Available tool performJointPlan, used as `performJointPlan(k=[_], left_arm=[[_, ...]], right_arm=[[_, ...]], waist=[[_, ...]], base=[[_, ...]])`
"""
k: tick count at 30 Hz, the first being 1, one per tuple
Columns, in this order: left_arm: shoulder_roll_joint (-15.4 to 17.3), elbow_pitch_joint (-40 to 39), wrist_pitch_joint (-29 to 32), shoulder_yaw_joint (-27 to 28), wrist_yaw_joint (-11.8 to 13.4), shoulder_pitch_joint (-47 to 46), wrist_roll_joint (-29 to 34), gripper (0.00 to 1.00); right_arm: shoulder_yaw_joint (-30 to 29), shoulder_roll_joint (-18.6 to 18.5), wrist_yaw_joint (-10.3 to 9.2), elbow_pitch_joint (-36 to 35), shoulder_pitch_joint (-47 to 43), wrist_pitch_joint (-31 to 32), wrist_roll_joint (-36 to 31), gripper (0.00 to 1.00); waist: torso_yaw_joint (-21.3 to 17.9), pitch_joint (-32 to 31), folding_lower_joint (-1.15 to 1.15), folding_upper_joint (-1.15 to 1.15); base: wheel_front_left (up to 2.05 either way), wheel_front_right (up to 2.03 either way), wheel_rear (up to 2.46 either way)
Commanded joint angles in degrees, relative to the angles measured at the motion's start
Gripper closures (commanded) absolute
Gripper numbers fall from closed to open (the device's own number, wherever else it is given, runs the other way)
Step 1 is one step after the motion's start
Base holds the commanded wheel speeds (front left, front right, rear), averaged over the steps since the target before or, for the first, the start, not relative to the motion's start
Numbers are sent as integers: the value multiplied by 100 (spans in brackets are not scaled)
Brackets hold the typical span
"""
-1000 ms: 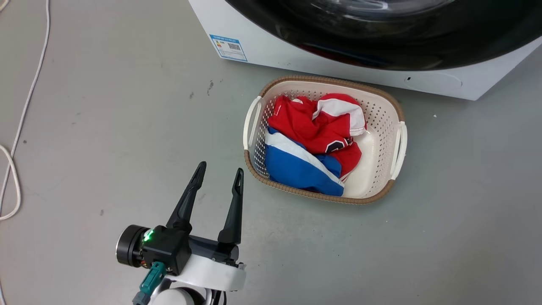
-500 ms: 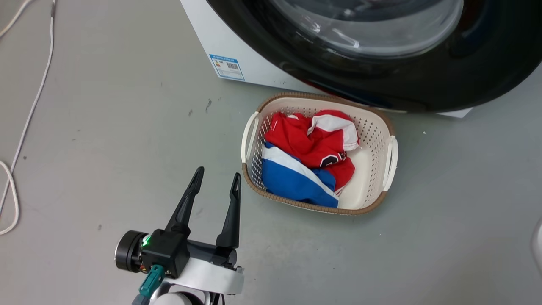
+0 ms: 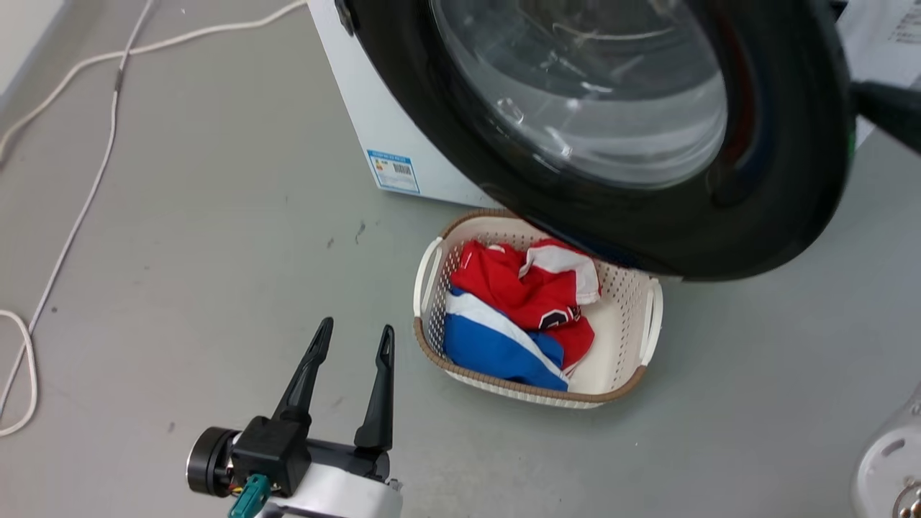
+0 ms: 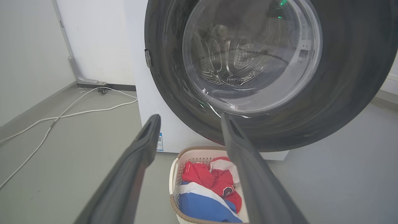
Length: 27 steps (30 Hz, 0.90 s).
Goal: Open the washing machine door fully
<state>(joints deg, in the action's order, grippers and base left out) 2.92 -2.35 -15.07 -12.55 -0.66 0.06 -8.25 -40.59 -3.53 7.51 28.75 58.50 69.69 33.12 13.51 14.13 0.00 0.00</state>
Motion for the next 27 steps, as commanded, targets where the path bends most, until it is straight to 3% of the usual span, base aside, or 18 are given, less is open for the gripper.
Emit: performJointPlan(k=[1, 10, 27], left_arm=[[-6, 7, -16, 34, 20, 86, 8, 0], [-6, 27, -17, 145, -38, 352, 49, 0], [-6, 12, -17, 229, -76, 502, 86, 0]], right_arm=[[53, 42, -3, -28, -236, 47, 75, 100], [612, 96, -3, 35, -911, -77, 932, 100], [1798, 89, -3, 591, -1390, -582, 2042, 100]], waist=[[-5, -171, 0, 0], [-28, -626, 0, 0], [93, -839, 0, 0]], base=[[0, 0, 0], [0, 0, 0], [0, 0, 0]])
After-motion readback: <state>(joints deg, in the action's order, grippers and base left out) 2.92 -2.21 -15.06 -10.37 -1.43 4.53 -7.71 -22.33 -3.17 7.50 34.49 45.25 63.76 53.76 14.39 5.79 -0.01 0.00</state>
